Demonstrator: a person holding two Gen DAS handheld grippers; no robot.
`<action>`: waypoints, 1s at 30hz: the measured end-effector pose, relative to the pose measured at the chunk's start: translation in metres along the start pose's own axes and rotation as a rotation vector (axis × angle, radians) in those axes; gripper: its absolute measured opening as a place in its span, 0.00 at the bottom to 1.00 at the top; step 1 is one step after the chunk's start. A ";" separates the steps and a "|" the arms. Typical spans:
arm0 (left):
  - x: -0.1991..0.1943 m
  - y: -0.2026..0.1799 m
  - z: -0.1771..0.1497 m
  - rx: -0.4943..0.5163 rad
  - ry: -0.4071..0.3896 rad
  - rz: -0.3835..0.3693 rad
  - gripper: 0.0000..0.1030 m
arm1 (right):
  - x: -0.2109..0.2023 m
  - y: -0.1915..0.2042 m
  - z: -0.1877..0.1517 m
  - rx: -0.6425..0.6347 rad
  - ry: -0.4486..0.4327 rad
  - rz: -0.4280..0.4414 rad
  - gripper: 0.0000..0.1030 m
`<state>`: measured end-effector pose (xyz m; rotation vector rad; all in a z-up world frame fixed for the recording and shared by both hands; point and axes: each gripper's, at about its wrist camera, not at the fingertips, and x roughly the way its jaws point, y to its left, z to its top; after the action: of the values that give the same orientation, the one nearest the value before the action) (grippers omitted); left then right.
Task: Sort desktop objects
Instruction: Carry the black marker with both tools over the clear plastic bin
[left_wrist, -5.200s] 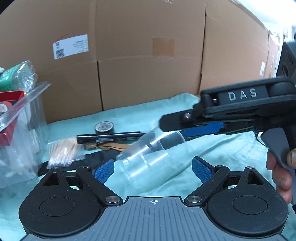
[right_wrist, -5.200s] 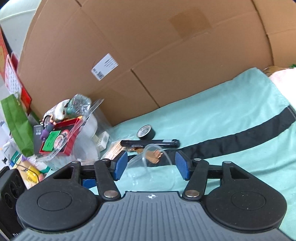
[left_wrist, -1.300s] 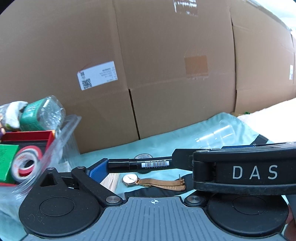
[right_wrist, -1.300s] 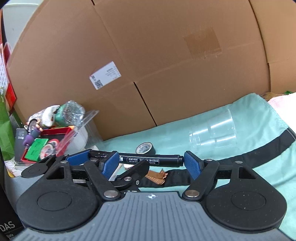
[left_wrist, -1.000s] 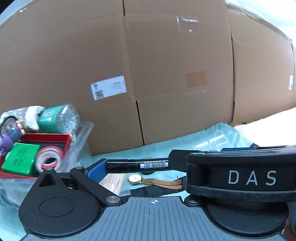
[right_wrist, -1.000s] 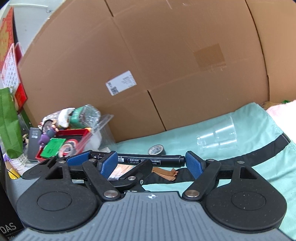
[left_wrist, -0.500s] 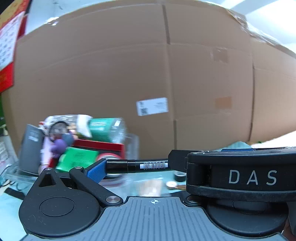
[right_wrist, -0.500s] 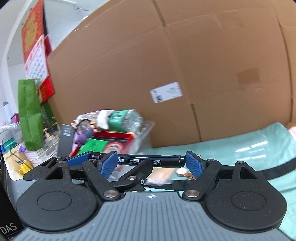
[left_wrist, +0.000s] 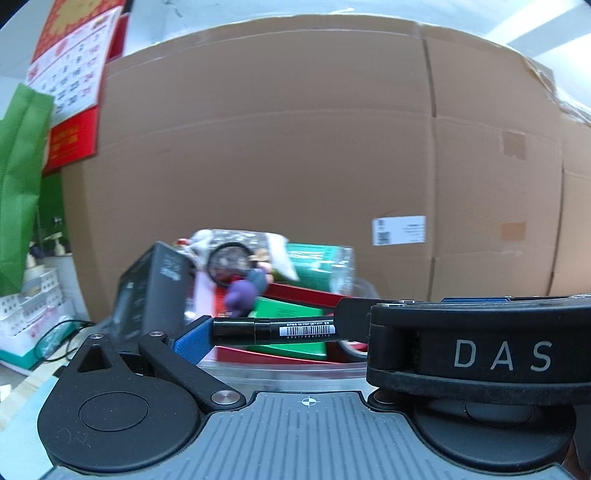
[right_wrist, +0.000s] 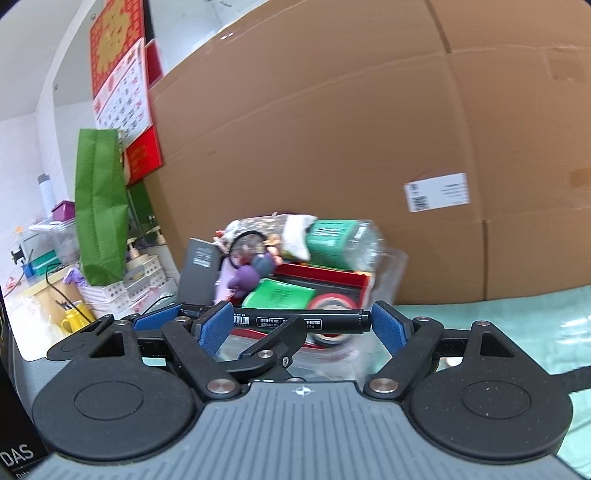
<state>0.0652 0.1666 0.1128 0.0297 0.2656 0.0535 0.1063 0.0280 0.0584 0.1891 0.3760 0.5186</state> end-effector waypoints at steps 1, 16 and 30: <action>0.001 0.005 0.000 -0.002 -0.001 0.005 1.00 | 0.004 0.004 0.000 -0.005 0.001 0.002 0.83; 0.047 0.044 0.033 0.050 -0.057 0.042 1.00 | 0.063 0.024 0.033 -0.006 -0.042 0.013 0.84; 0.129 0.066 0.086 0.115 -0.086 0.087 1.00 | 0.140 0.014 0.088 0.002 -0.090 0.021 0.85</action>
<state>0.2089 0.2376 0.1646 0.1575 0.1813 0.1237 0.2473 0.1051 0.1004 0.2179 0.2870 0.5282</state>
